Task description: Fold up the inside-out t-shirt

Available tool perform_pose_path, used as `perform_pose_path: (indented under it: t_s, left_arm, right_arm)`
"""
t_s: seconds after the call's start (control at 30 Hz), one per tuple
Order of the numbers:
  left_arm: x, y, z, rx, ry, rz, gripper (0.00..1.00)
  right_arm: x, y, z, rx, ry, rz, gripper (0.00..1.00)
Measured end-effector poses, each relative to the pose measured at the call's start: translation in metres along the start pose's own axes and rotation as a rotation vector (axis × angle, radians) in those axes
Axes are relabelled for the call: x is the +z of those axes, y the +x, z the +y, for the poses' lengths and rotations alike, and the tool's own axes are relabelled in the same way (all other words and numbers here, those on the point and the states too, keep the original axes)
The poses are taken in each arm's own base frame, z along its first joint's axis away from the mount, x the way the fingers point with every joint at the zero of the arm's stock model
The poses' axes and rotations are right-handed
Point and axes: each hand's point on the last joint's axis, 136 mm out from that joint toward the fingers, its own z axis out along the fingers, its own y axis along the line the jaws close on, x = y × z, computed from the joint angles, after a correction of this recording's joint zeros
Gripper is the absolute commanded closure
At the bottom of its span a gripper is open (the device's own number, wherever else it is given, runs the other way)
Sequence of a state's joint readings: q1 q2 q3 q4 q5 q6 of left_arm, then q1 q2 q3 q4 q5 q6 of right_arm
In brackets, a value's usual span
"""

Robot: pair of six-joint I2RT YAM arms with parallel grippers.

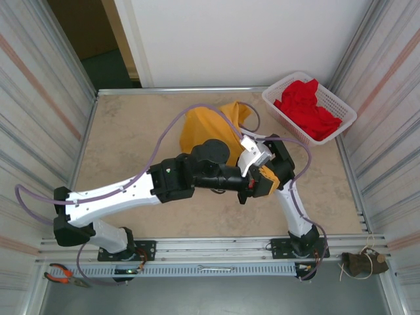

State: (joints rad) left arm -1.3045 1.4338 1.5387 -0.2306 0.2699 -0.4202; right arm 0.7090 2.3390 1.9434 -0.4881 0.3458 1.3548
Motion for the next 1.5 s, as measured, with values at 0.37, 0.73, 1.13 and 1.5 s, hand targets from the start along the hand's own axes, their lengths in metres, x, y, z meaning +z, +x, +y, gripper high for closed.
perform_pose_path:
  t_s: [0.37,0.73,1.13,1.5]
  left_arm:
    - [-0.002,-0.007,0.009,0.013,-0.061,-0.028,1.0]
    - [-0.034,-0.012,0.053,-0.033,-0.155,-0.121,1.0]
    - [-0.235,-0.032,0.308,-0.361,-0.816,-0.488,1.0]
    - [-0.268,0.079,0.47,-0.741,-0.994,-0.338,1.0]
  right_arm:
    - [0.014,0.011,-0.045,0.007,0.226,0.059,0.58]
    - [0.017,0.015,-0.055,-0.004,0.101,0.167,1.0]
    - [-0.034,0.045,-0.05,-0.223,-0.158,0.436,1.0]
    - [-0.169,0.023,0.003,-0.365,-0.454,0.494,1.0]
